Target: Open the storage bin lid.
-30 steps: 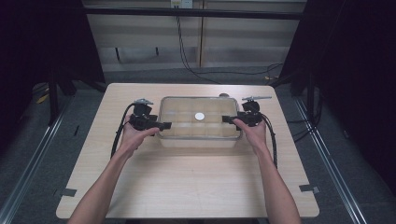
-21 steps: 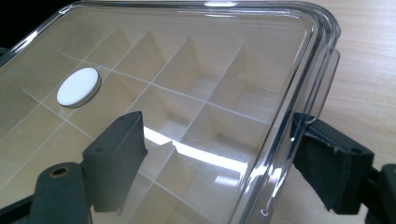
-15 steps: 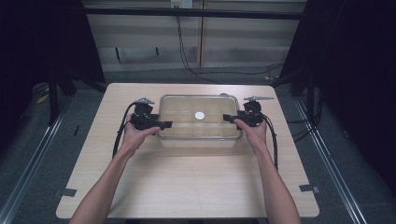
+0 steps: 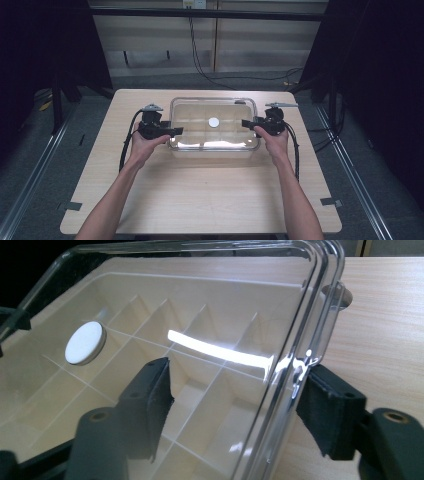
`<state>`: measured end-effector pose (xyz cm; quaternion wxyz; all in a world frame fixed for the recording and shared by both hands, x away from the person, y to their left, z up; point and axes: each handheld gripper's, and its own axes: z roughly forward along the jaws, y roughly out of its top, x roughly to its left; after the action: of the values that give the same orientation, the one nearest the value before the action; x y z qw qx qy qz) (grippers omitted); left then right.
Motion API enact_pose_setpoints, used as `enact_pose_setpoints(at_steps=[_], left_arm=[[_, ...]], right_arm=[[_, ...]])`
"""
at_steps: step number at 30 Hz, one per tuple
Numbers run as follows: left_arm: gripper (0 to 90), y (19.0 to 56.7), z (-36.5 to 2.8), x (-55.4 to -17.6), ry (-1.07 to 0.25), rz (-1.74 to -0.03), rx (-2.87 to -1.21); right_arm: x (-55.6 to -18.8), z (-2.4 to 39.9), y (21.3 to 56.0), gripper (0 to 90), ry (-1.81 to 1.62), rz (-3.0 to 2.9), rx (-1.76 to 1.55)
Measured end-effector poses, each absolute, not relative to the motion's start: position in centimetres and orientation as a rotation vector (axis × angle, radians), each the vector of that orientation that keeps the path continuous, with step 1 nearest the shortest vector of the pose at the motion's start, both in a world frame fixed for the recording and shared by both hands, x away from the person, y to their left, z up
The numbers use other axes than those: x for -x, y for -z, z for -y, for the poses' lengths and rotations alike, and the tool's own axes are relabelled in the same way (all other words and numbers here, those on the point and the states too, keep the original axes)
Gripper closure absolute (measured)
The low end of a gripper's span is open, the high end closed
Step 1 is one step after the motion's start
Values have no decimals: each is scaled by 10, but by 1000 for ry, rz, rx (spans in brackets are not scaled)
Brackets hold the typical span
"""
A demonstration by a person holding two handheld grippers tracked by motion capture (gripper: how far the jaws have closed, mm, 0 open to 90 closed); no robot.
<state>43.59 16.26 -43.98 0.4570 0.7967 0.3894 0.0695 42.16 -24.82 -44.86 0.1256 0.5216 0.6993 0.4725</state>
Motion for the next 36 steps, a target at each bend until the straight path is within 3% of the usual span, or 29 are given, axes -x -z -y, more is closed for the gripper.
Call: enact_pose_setpoints(at_steps=[4, 36], left_arm=[[380, 439, -166, -435, -160, -968, -1945], [575, 431, -186, -414, -188, -909, -1893]], right_arm=[[-419, 252, 446, 433, -1454, -2022, -1514], [-395, 254, 431, 569, -1530, -2002, -1506]])
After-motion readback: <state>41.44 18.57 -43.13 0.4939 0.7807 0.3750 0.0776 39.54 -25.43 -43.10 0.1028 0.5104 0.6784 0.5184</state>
